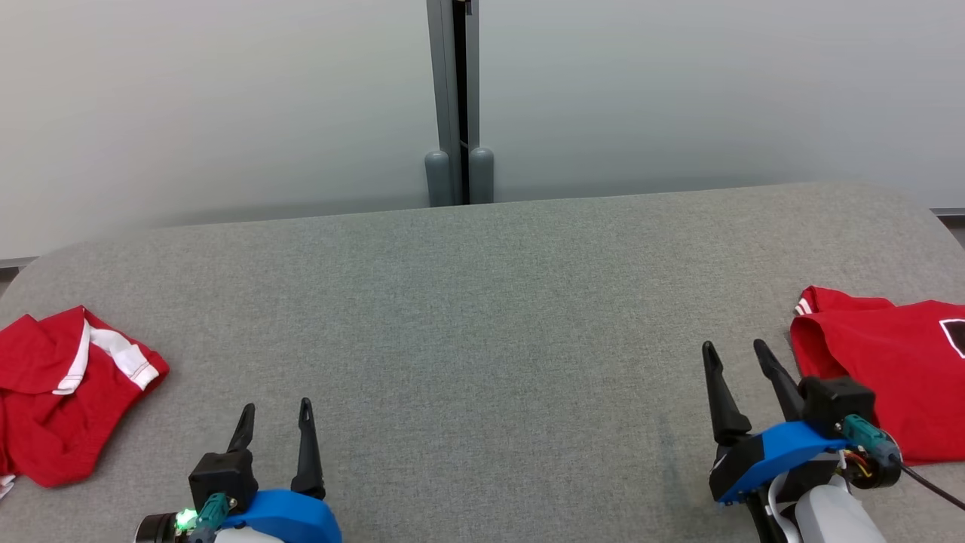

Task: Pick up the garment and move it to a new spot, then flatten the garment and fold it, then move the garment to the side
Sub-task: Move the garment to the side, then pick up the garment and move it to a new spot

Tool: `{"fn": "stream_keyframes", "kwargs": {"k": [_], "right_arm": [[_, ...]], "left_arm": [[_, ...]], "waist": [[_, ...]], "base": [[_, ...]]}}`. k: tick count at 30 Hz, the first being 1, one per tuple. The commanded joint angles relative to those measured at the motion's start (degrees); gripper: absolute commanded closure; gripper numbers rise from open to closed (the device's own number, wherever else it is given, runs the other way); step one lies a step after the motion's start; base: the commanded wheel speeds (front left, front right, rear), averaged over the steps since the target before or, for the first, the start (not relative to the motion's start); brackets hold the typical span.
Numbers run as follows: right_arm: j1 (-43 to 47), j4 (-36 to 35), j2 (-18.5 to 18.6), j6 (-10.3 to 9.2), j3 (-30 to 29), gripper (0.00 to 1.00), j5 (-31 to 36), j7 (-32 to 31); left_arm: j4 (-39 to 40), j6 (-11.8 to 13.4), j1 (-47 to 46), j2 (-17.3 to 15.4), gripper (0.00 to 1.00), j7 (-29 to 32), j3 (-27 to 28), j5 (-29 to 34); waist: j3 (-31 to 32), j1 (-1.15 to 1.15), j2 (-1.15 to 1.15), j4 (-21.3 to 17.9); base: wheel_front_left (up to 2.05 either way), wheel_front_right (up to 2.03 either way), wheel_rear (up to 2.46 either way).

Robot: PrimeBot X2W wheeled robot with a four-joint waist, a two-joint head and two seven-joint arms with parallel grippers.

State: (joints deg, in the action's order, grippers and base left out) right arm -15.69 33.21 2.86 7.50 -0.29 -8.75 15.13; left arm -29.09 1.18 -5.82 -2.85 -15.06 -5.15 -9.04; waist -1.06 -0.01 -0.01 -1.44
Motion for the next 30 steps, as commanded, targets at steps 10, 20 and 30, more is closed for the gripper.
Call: {"fn": "stream_keyframes", "kwargs": {"k": [10,20,30], "right_arm": [[1.6,-0.5,0.1,-0.02,1.7,0.0,-0.7,0.0],[2.2,0.0,0.1,-0.02,3.1,0.0,-1.2,0.0],[2.7,1.2,0.1,-0.02,6.2,0.0,-2.2,0.0]], "left_arm": [[1.2,0.0,0.6,-0.1,0.0,-0.1,1.5,0.4],[1.0,0.1,-0.7,-0.1,0.0,-0.1,1.7,0.4],[-0.2,0.6,1.6,-0.1,0.0,-0.1,4.7,0.6]], "waist": [[-0.3,0.01,0.01,0.5],[-1.5,0.01,0.01,7.5],[-0.5,0.01,0.01,18.9]], "base": [[0.0,0.0,0.0],[0.0,0.0,0.0],[0.0,0.0,0.0]]}}
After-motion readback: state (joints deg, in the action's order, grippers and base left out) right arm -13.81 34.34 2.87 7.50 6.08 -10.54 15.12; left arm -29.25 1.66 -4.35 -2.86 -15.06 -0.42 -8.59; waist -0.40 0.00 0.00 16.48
